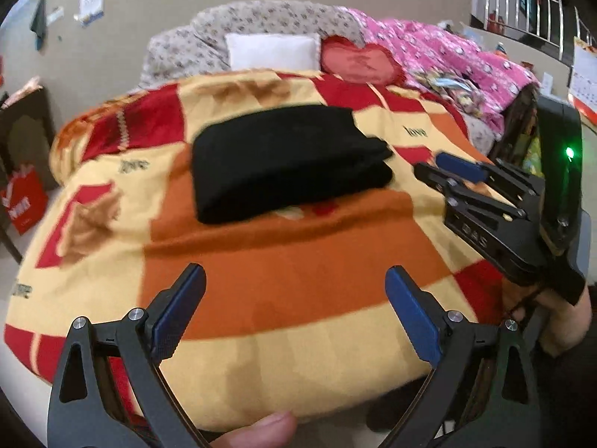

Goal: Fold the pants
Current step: 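Open both grippers and withdraw from the folded black pants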

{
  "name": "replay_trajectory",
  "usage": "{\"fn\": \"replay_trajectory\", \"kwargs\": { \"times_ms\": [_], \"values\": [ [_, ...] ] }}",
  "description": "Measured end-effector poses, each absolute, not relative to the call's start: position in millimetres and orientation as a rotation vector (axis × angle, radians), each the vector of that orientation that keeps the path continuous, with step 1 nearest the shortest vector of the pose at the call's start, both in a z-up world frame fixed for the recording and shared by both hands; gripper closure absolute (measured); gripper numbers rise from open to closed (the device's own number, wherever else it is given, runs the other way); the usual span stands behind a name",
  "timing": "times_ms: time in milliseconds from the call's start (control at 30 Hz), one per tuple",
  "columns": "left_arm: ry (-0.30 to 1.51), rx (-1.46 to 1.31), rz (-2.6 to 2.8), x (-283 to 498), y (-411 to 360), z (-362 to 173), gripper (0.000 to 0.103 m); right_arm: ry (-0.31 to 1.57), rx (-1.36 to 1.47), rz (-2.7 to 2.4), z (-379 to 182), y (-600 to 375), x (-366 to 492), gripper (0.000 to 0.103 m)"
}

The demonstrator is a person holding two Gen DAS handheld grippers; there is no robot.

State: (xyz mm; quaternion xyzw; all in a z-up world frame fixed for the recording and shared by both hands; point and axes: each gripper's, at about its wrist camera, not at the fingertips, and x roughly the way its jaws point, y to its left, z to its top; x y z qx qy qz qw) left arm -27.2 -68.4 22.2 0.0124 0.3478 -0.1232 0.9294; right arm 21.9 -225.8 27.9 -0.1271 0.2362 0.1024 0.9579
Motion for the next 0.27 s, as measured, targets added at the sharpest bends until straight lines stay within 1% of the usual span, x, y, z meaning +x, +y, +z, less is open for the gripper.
{"fn": "replay_trajectory", "kwargs": {
  "times_ms": [100, 267],
  "values": [
    [0.739, 0.031, -0.291, -31.3, -73.7, 16.3, 0.006, 0.475, -0.277, 0.202, 27.5, -223.1, 21.0, 0.074],
    [0.695, 0.030, -0.288, -38.3, -72.4, 17.2, 0.006, 0.466, -0.297, 0.197, 26.8, -220.5, 19.0, 0.074]
  ]
}}
